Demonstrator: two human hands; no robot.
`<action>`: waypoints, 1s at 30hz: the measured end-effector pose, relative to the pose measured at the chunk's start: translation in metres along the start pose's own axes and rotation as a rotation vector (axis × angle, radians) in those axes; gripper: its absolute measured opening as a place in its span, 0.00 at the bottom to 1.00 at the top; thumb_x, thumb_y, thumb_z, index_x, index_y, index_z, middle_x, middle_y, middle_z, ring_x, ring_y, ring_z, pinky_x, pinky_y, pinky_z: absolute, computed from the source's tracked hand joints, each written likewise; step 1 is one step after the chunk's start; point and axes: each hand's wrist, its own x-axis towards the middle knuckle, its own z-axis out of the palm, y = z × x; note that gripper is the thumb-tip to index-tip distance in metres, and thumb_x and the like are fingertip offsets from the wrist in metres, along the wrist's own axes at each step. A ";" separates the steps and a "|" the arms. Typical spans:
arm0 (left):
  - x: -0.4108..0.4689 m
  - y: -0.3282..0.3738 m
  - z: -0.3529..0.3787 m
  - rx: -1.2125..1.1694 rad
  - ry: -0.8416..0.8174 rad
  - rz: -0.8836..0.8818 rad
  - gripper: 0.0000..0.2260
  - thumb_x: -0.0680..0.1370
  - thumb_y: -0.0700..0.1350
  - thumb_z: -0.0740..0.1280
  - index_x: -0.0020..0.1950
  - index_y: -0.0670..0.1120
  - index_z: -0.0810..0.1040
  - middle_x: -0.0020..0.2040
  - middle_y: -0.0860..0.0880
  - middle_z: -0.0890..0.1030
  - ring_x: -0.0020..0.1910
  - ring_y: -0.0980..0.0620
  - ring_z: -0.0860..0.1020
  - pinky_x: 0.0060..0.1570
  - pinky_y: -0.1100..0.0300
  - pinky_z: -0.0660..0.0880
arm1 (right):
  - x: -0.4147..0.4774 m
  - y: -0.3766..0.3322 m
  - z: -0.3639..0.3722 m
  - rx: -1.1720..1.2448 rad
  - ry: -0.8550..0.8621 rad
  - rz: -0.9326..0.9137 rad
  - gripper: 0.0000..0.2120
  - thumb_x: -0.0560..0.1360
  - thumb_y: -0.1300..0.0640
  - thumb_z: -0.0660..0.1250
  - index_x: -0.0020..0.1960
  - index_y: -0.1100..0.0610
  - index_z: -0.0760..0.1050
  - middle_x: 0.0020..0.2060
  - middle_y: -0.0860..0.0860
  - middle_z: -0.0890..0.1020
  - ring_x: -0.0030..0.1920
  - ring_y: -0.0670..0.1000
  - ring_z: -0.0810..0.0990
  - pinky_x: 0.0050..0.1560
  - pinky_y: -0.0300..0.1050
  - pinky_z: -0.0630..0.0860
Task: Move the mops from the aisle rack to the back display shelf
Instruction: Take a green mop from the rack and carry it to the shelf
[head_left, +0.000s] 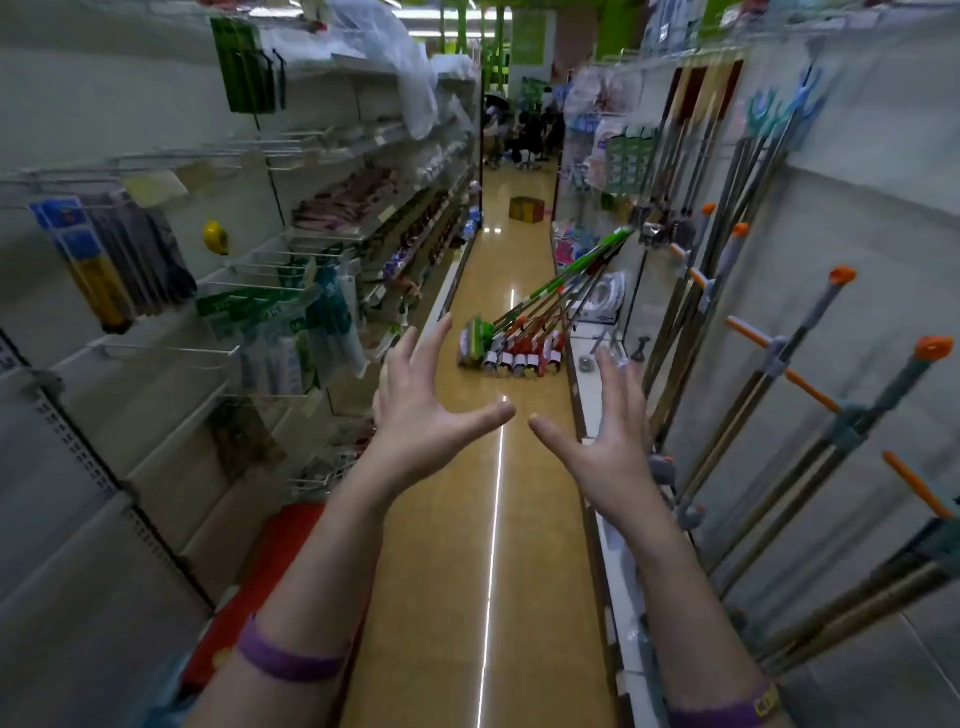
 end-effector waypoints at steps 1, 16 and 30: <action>0.009 -0.004 -0.001 0.072 0.031 0.015 0.49 0.62 0.71 0.72 0.76 0.69 0.49 0.80 0.57 0.44 0.79 0.46 0.45 0.73 0.33 0.50 | 0.010 0.002 0.003 -0.103 0.015 -0.041 0.48 0.70 0.34 0.71 0.77 0.31 0.40 0.78 0.36 0.38 0.80 0.50 0.38 0.78 0.64 0.50; 0.217 -0.101 -0.011 0.385 0.104 0.117 0.52 0.64 0.69 0.73 0.76 0.69 0.40 0.79 0.54 0.35 0.77 0.48 0.30 0.73 0.35 0.36 | 0.224 0.008 0.090 -0.584 0.061 -0.097 0.52 0.70 0.32 0.69 0.78 0.35 0.35 0.79 0.45 0.33 0.79 0.56 0.31 0.78 0.64 0.39; 0.397 -0.136 0.017 -0.500 -0.002 -0.124 0.55 0.57 0.71 0.74 0.77 0.67 0.48 0.81 0.53 0.49 0.79 0.45 0.52 0.71 0.39 0.58 | 0.411 0.044 0.133 -0.035 0.067 -0.030 0.49 0.66 0.27 0.66 0.79 0.36 0.43 0.80 0.41 0.44 0.80 0.47 0.44 0.77 0.57 0.50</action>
